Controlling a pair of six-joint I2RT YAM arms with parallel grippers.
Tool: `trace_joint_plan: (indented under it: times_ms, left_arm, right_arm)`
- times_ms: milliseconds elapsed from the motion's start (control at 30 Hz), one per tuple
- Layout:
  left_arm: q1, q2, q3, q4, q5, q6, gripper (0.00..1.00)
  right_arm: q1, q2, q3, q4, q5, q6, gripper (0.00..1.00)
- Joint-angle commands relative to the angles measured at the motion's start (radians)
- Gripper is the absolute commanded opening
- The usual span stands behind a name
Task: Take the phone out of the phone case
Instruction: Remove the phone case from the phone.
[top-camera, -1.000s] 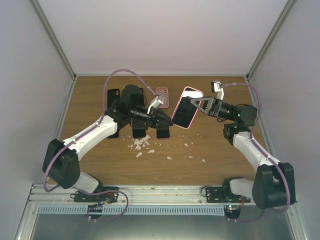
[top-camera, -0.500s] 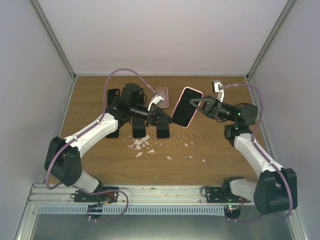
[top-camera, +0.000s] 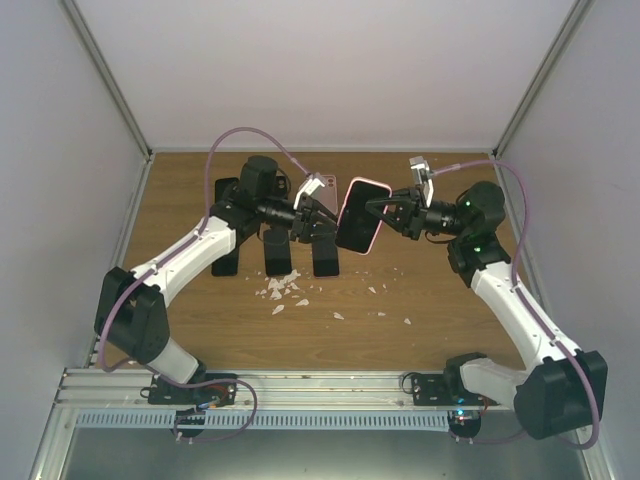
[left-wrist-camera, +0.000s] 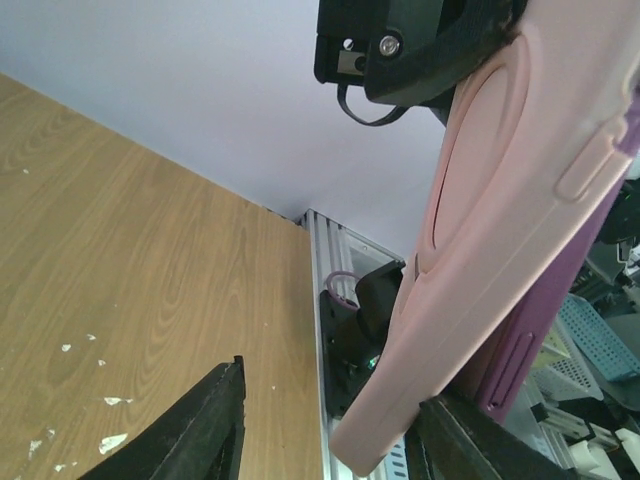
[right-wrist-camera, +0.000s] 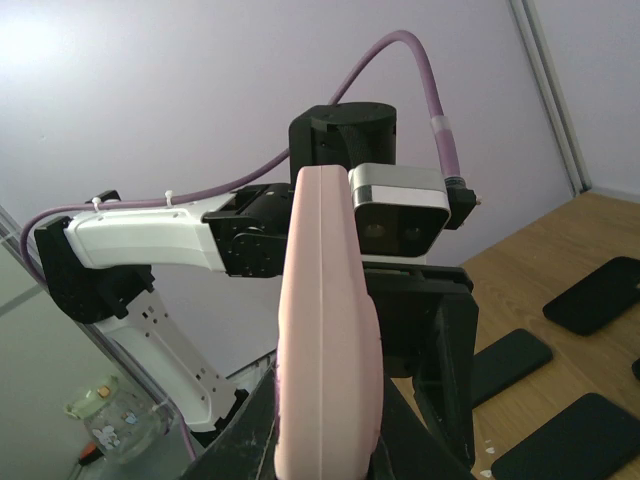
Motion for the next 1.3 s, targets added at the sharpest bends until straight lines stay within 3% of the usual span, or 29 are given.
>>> trace_joint_plan:
  times_ms: [0,467,667,833,1100,1167,1267]
  left_arm:
    - [0.018,0.012,0.114,0.171,-0.087,0.001,0.46]
    - [0.018,0.042,0.228,0.208,-0.009,-0.031,0.55]
    - [0.009,0.040,0.214,0.285,0.022,-0.116,0.54]
    - [0.000,0.015,0.099,0.450,0.046,-0.249,0.42]
    - [0.003,0.002,0.028,0.493,0.041,-0.304,0.17]
    - [0.003,0.000,0.001,0.524,0.046,-0.338,0.11]
    - [0.007,-0.002,-0.037,0.539,0.031,-0.369,0.01]
  right_arm:
    - [0.098,-0.014,-0.007,-0.175,-0.270,-0.040,0.00]
    - [0.159,0.063,0.023,-0.377,-0.276,-0.238,0.01]
    - [0.170,0.096,0.031,-0.320,-0.283,-0.198,0.01]
    - [0.164,0.138,0.079,-0.312,-0.288,-0.193,0.01]
    - [0.127,0.195,0.165,-0.425,-0.291,-0.280,0.01]
    - [0.111,0.209,0.189,-0.439,-0.287,-0.292,0.05]
    - [0.072,0.233,0.233,-0.497,-0.269,-0.324,0.21]
